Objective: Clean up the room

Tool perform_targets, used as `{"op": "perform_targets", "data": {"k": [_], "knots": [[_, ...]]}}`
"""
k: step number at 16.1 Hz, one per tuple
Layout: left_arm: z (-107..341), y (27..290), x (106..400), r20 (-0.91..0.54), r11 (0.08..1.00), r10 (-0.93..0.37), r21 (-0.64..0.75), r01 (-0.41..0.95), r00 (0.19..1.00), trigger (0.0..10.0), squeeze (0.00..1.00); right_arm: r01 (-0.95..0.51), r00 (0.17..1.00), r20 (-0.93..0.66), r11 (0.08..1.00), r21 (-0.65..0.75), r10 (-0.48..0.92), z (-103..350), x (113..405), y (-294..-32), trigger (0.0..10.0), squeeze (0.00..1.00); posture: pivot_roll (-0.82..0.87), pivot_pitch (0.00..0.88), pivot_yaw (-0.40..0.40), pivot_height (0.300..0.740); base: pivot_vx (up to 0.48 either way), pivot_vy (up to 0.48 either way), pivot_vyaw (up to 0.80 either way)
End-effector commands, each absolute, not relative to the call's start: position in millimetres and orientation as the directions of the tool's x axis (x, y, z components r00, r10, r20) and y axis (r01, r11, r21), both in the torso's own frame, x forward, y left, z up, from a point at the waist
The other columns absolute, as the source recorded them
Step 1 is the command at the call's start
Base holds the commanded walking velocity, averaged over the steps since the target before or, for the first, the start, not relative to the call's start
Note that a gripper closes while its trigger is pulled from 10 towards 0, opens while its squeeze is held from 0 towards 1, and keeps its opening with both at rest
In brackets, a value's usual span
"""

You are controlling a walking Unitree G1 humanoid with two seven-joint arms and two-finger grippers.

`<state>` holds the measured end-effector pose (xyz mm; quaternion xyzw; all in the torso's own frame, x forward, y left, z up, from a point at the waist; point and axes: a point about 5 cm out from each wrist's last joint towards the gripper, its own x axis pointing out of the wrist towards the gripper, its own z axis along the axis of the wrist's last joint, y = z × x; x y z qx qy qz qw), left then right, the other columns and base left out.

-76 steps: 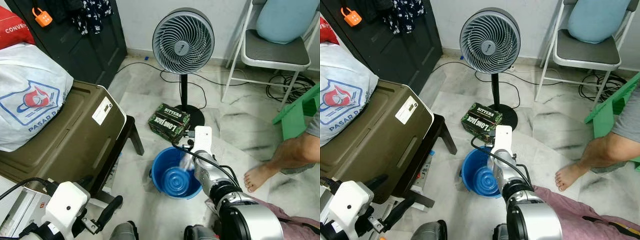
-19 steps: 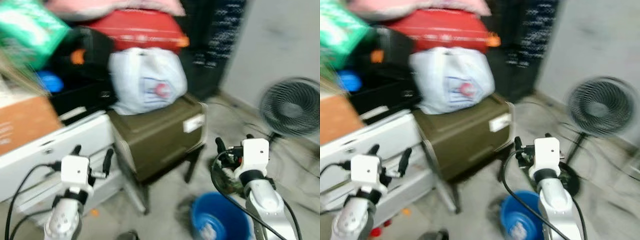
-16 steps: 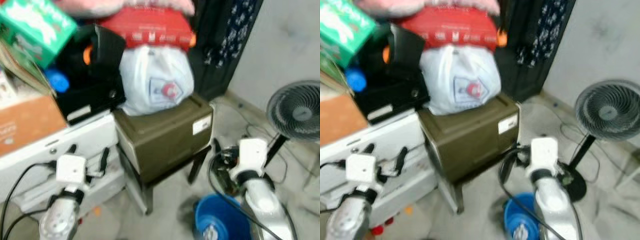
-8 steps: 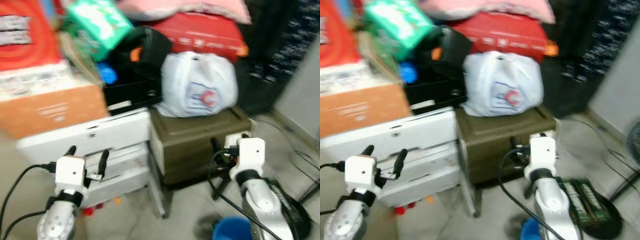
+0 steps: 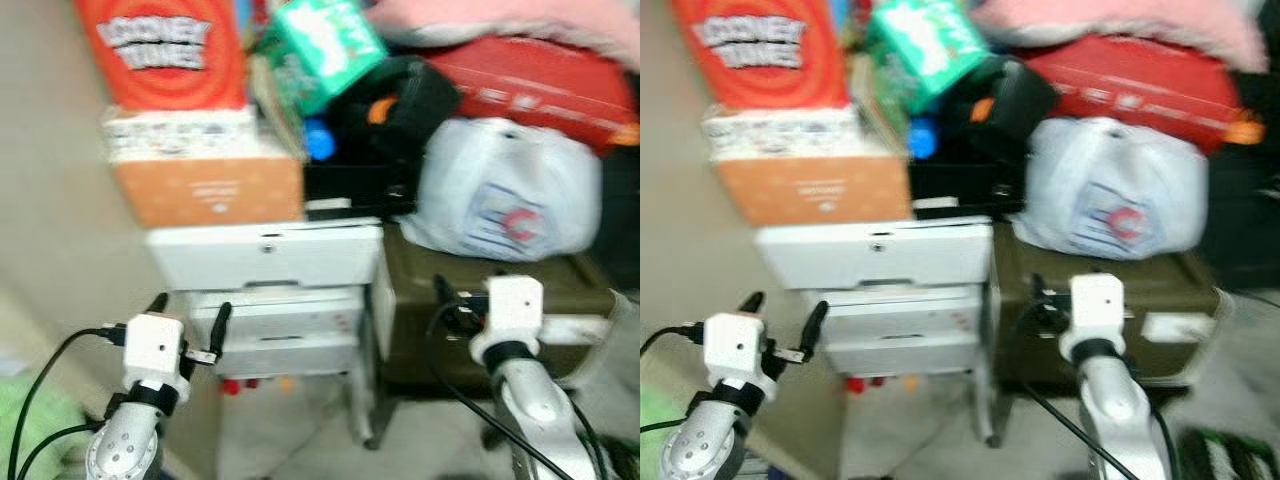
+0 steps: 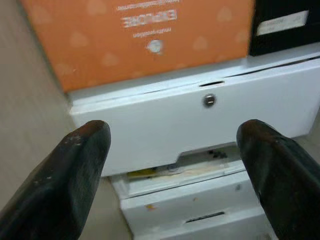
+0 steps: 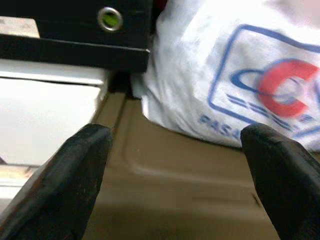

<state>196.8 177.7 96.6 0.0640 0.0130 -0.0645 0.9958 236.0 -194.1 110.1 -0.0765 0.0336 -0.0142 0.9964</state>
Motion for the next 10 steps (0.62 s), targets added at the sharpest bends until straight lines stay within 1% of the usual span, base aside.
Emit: {"op": "perform_targets", "data": {"k": [1,4,5,10], "knots": [[101,179,195,-0.031,0.98,-0.138,0.143,0.141,0.99,10.0,0.0,0.021,0.998,-0.059,0.989,-0.149,-0.03,112,238,-191,10.0,0.0,-0.08,0.0,-0.034,0.74,0.0,0.0,0.8],[102,166,190,-0.039,0.966,-0.231,0.109,0.234,0.972,10.0,0.0,0.022,0.997,-0.067,0.989,-0.148,-0.032,111,239,-192,10.0,0.0,-0.08,0.0,-0.041,0.74,0.0,0.0,0.8],[101,164,187,-0.044,0.956,-0.263,0.125,0.267,0.964,10.0,0.0,0.021,0.997,-0.069,0.989,-0.148,-0.032,111,240,-192,10.0,0.0,-0.08,0.0,-0.04,0.74,0.0,0.0,0.8],[102,163,185,-0.048,0.942,-0.293,0.155,0.297,0.955,10.0,0.0,0.019,0.997,-0.07,0.989,-0.144,-0.03,109,243,-191,10.0,0.0,-0.08,0.0,-0.027,0.74,0.0,0.0,0.8]]}}
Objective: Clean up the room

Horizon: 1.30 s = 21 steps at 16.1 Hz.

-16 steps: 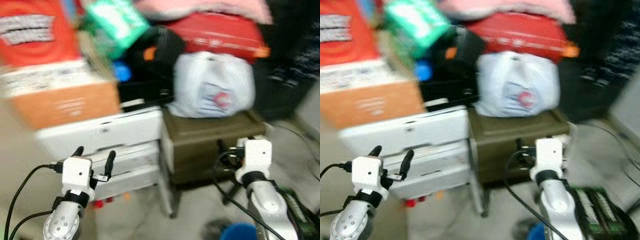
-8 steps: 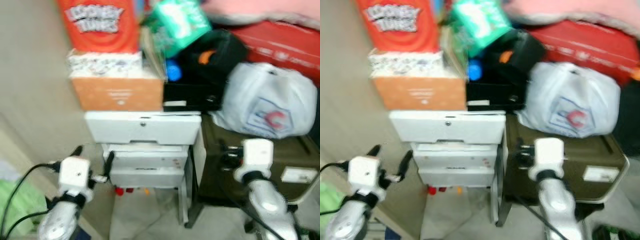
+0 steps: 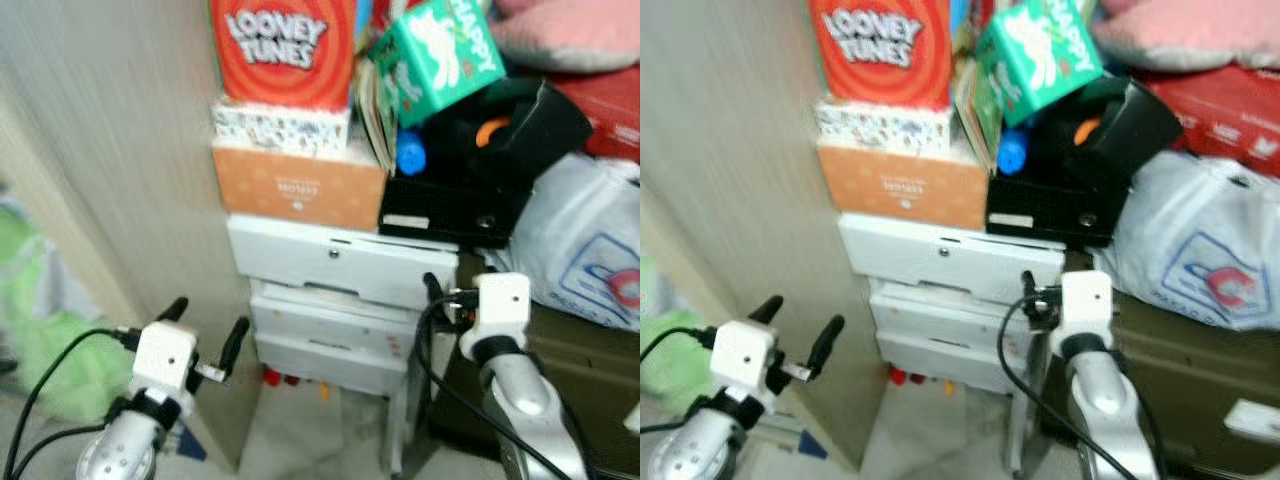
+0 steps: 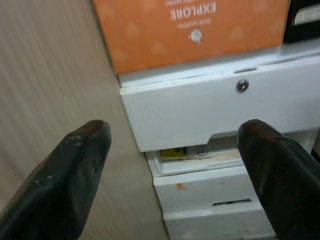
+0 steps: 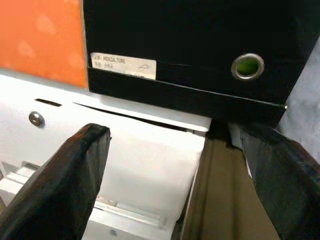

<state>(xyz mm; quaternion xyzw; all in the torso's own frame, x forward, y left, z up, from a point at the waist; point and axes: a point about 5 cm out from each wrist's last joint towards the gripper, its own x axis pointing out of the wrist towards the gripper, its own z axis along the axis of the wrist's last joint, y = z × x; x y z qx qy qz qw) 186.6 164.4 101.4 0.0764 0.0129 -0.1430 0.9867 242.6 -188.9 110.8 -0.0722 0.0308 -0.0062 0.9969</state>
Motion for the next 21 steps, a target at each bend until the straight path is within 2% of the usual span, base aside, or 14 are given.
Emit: {"op": "perform_targets", "data": {"k": [1,9,13,16,18,21], "knots": [[103,162,185,-0.048,0.941,-0.296,0.155,0.3,0.954,10.0,0.0,0.019,0.997,-0.071,0.989,-0.145,-0.029,108,243,-191,10.0,0.0,-0.08,0.0,-0.028,0.74,0.0,0.0,0.8],[102,161,187,-0.043,0.937,-0.299,0.173,0.302,0.953,10.0,0.0,0.007,0.997,-0.076,0.989,-0.147,-0.019,107,245,-190,10.0,0.0,-0.08,0.0,-0.029,0.74,0.0,0.0,0.8],[113,166,200,0.009,0.944,-0.257,0.215,0.249,0.966,10.0,0.0,0.011,0.998,-0.063,0.986,-0.166,-0.021,109,250,-191,10.0,0.0,-0.05,0.0,-0.041,0.74,0.0,0.0,0.8],[104,171,190,-0.029,0.973,-0.183,0.136,0.186,0.983,10.0,0.0,0.004,0.997,-0.069,0.988,-0.154,-0.015,111,249,-192,10.0,0.0,-0.05,0.0,-0.049,0.74,0.0,0.0,0.8],[99,169,182,-0.058,0.979,-0.175,0.092,0.18,0.983,10.0,0.0,0.019,0.994,-0.103,0.993,-0.115,-0.031,112,242,-193,10.0,0.0,-0.05,0.0,-0.056,0.74,0.0,0.0,0.8],[98,173,179,-0.074,0.975,-0.188,0.103,0.195,0.979,10.0,0.0,-0.075,0.969,-0.24,0.993,-0.087,0.052,102,212,-192,10.0,0.0,-0.05,0.0,-0.056,0.74,0.0,0.0,0.8]]}}
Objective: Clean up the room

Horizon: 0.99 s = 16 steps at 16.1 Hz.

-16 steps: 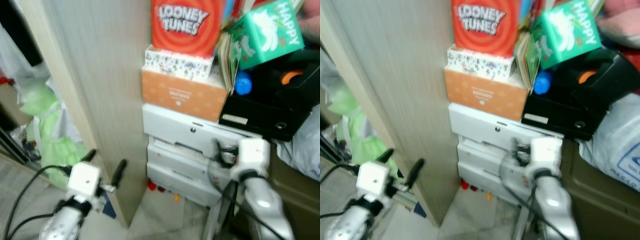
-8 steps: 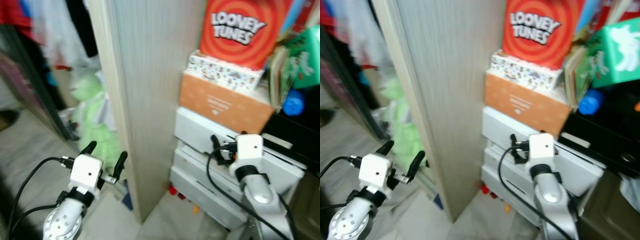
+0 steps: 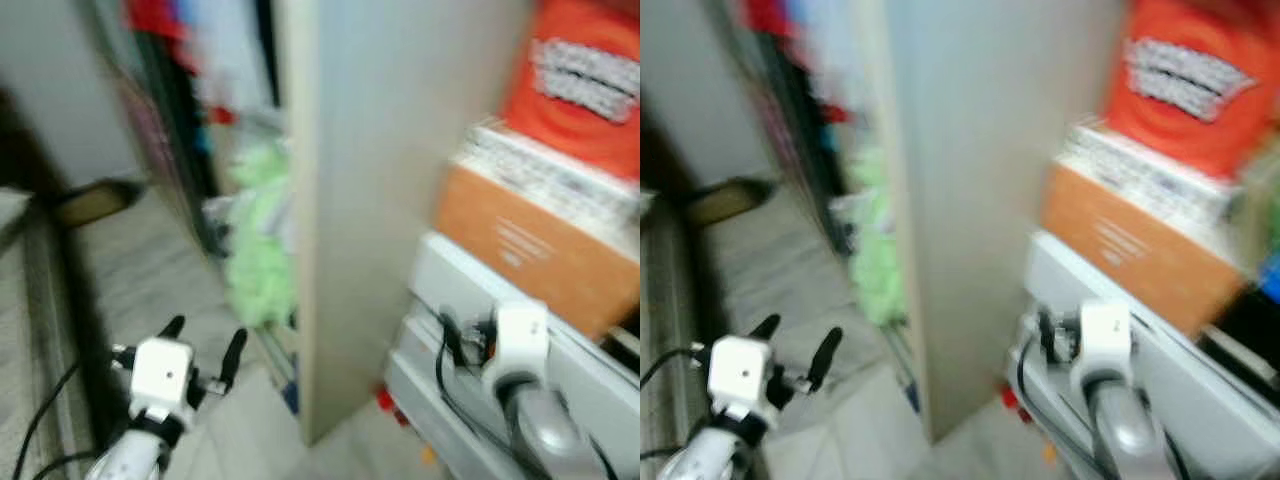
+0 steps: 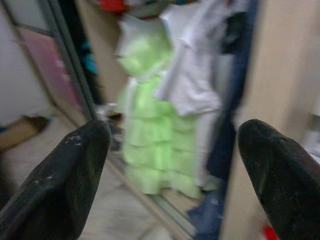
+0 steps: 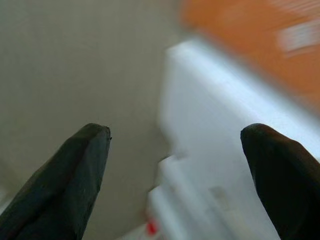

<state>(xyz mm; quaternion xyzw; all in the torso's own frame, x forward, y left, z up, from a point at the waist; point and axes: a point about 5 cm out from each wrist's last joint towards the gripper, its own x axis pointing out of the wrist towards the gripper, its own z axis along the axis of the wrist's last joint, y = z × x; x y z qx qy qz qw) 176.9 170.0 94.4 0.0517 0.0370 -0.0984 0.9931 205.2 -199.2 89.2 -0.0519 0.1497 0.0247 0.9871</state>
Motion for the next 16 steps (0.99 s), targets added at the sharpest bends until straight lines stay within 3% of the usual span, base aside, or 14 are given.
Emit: {"op": "perform_targets", "data": {"k": [1,3,6,9,11,13,16], "knots": [[99,178,184,-0.071,0.975,-0.18,0.116,0.187,0.981,10.0,0.0,-0.171,0.916,-0.371,0.985,-0.027,0.149,87,200,-193,10.0,0.0,-0.06,0.0,-0.054,0.74,0.0,0.0,0.8],[100,179,187,-0.07,0.975,-0.179,0.12,0.187,0.981,10.0,0.0,-0.32,0.809,-0.49,0.943,0.094,0.324,77,187,-187,10.0,0.0,-0.07,0.0,-0.044,0.74,0.0,0.0,0.8],[100,173,190,-0.068,0.97,-0.203,0.12,0.21,0.977,10.0,0.0,-0.443,0.774,-0.432,0.883,0.154,0.463,94,202,-184,10.0,0.0,-0.07,0.0,-0.042,0.74,0.0,0.0,0.8],[100,173,191,-0.068,0.97,-0.206,0.12,0.213,0.976,10.0,0.0,-0.601,0.614,-0.421,0.741,0.3,0.668,102,201,-161,10.0,0.0,-0.06,0.0,-0.043,0.74,0.0,0.0,0.8],[101,174,192,-0.066,0.97,-0.204,0.123,0.211,0.977,10.0,0.0,-0.684,0.535,-0.396,0.658,0.316,0.746,108,200,-151,10.0,0.0,-0.06,0.0,-0.034,0.74,0.0,0.0,0.8],[102,174,192,-0.065,0.969,-0.205,0.125,0.211,0.977,10.0,0.0,-0.728,0.498,-0.361,0.606,0.32,0.788,116,204,-147,10.0,0.0,-0.06,0.0,-0.027,0.74,0.0,0.0,0.8],[101,173,191,-0.065,0.97,-0.201,0.125,0.208,0.977,10.0,0.0,-0.717,0.583,-0.308,0.654,0.24,0.752,121,217,-145,10.0,0.0,-0.06,0.0,-0.027,0.74,0.0,0.0,0.8]]}}
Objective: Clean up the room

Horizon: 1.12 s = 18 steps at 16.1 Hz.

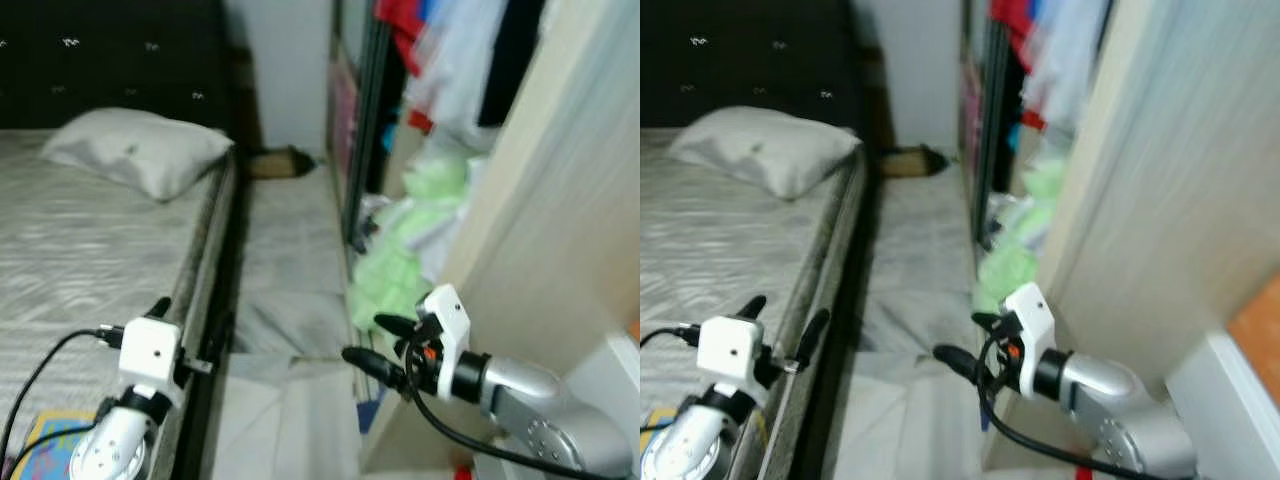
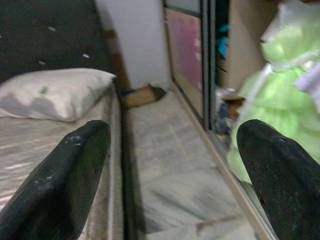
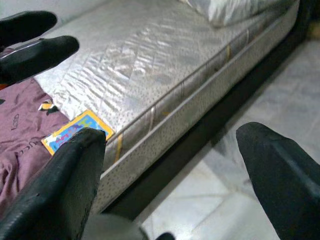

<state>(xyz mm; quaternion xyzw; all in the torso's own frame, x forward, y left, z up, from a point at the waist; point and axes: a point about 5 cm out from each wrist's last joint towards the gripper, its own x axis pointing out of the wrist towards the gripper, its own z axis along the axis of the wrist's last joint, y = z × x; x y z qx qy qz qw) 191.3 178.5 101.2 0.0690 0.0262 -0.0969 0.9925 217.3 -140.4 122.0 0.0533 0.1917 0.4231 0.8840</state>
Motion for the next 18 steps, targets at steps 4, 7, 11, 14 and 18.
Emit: {"op": "perform_targets", "data": {"k": [4,7,11,14,18], "knots": [[100,173,191,-0.07,0.97,-0.199,0.128,0.207,0.977,10.0,0.0,-0.673,0.698,-0.197,0.725,0.148,0.688,130,230,-140,10.0,0.0,-0.06,0.0,-0.03,0.74,0.0,0.0,0.8],[99,176,191,-0.064,0.978,-0.149,0.14,0.156,0.987,10.0,0.0,-0.533,0.836,-0.123,0.845,0.055,0.535,133,247,-146,10.0,0.0,-0.05,0.0,-0.029,0.74,0.0,0.0,0.79],[100,192,196,-0.061,0.992,-0.001,0.126,0.009,0.998,10.0,0.0,-0.372,0.926,-0.055,0.928,0.025,0.373,131,259,-145,10.0,0.0,-0.04,0.0,-0.027,0.74,0.0,0.0,0.79],[98,192,199,-0.065,0.992,0.025,0.127,-0.017,0.998,10.0,0.0,-0.351,0.935,-0.038,0.936,0.027,0.352,127,261,-143,10.0,0.0,-0.04,0.0,-0.032,0.74,0.0,0.0,0.8],[98,192,203,-0.073,0.993,0.039,0.114,-0.031,0.997,10.0,0.0,-0.336,0.942,-0.017,0.942,0.025,0.336,125,262,-141,10.0,0.0,-0.04,0.0,-0.02,0.74,0.0,0.0,0.79]]}}
